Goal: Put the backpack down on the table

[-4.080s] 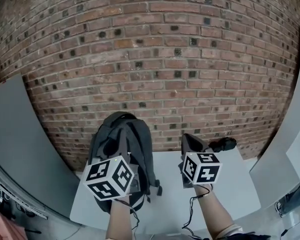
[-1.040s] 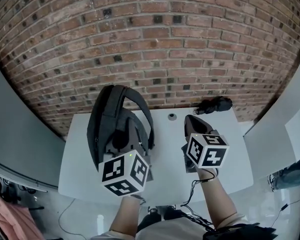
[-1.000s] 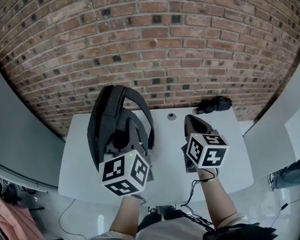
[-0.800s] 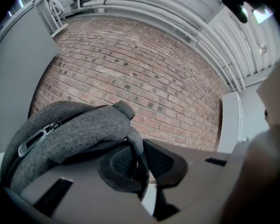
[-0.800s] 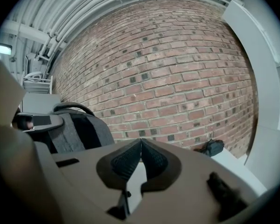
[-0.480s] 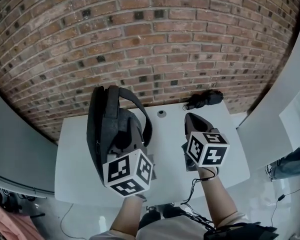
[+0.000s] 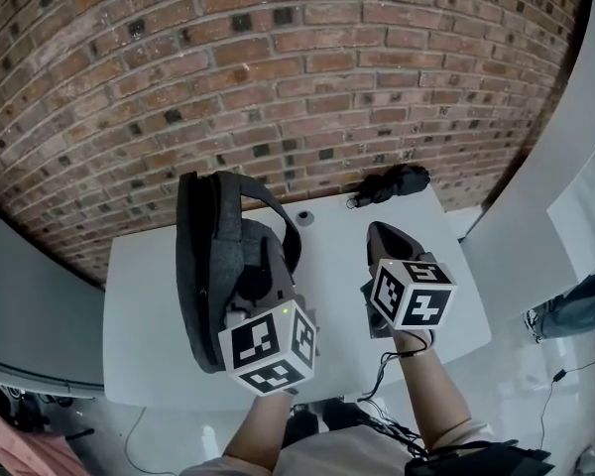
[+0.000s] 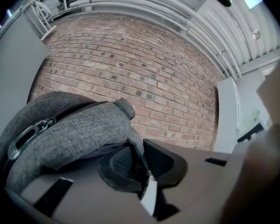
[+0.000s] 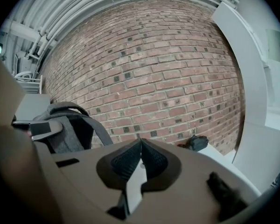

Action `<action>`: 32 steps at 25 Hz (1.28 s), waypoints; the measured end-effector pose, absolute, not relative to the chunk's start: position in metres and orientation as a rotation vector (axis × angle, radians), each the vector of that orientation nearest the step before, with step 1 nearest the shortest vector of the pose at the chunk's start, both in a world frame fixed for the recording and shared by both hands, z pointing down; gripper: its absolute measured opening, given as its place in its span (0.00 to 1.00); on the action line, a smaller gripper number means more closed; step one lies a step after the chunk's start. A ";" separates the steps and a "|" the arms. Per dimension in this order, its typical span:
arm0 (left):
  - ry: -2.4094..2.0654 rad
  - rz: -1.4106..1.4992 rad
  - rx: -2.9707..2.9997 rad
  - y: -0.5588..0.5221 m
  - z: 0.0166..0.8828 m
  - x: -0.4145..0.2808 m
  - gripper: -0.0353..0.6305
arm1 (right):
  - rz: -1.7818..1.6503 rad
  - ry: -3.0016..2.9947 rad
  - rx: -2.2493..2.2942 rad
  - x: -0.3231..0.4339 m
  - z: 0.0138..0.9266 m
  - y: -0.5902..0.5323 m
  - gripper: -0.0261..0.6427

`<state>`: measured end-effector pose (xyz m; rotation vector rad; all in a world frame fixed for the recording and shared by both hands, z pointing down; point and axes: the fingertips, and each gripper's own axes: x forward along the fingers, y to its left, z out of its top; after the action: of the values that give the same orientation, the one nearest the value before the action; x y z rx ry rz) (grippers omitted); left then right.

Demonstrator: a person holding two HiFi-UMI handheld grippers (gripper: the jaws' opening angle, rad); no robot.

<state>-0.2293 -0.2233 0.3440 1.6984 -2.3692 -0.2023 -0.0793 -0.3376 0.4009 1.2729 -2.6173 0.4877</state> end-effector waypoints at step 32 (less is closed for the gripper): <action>-2.058 0.048 1.790 -0.313 0.461 -0.084 0.11 | 0.546 -2.435 1.444 0.055 0.474 -0.368 0.08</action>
<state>-0.0839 -0.3126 0.4606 1.7896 -2.0576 0.0479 0.0554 -0.3676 0.4742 1.4441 -2.4351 0.5461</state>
